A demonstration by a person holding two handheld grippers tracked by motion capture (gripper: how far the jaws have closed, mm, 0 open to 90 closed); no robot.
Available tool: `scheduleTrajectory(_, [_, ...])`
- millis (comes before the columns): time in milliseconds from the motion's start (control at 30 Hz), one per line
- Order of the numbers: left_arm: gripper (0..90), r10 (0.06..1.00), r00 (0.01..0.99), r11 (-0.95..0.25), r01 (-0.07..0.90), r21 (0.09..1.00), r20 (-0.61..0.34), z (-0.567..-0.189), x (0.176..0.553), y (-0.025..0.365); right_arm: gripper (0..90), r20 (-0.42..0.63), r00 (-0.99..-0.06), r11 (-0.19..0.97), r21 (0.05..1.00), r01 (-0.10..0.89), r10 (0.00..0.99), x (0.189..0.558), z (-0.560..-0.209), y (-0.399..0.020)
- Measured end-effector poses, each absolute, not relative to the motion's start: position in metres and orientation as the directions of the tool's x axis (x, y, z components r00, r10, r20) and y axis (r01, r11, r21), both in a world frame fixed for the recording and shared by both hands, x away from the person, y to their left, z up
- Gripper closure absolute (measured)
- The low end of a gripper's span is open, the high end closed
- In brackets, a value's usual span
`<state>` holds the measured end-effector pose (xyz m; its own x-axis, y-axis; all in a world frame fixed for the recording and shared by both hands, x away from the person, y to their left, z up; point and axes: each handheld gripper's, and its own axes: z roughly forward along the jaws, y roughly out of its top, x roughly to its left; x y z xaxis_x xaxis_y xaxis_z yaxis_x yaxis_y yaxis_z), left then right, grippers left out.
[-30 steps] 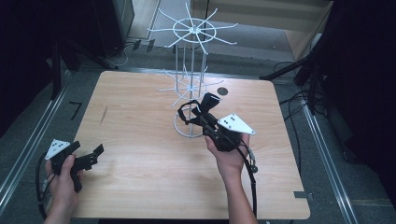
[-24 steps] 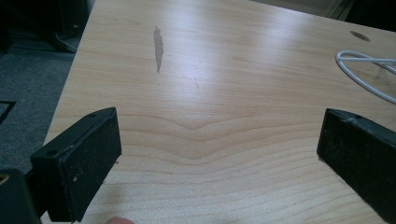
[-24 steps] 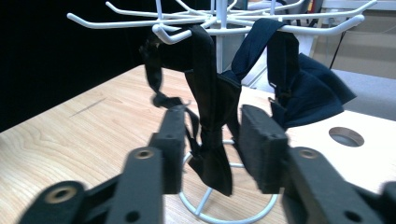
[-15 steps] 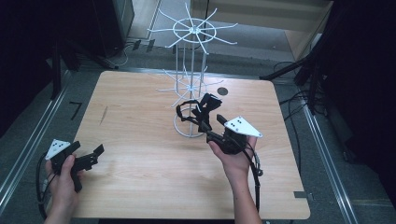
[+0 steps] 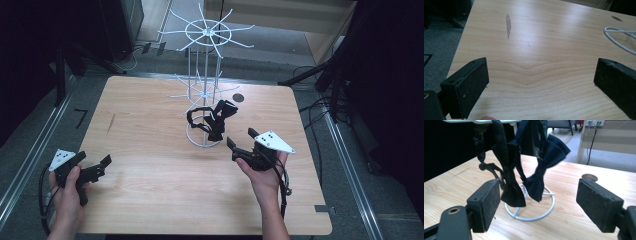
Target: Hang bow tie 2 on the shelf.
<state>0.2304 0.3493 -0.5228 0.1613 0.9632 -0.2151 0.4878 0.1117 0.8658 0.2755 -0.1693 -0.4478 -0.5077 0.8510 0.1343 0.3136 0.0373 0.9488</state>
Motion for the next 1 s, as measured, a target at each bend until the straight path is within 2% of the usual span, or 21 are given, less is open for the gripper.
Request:
scheduleTrajectory(433, [0.2,0.963,0.162,0.113,0.488,0.865,-0.216,-0.523,0.231,0.349,10.7,0.140,-0.495,0.039,0.942,0.335,0.857,0.267,-0.460,-0.197])
scheduleTrajectory(1000, [0.2,0.964,0.162,0.108,0.488,0.866,-0.212,-0.523,0.231,0.349,9.8,0.170,-0.451,0.016,0.925,0.380,0.876,0.253,-0.480,-0.238])
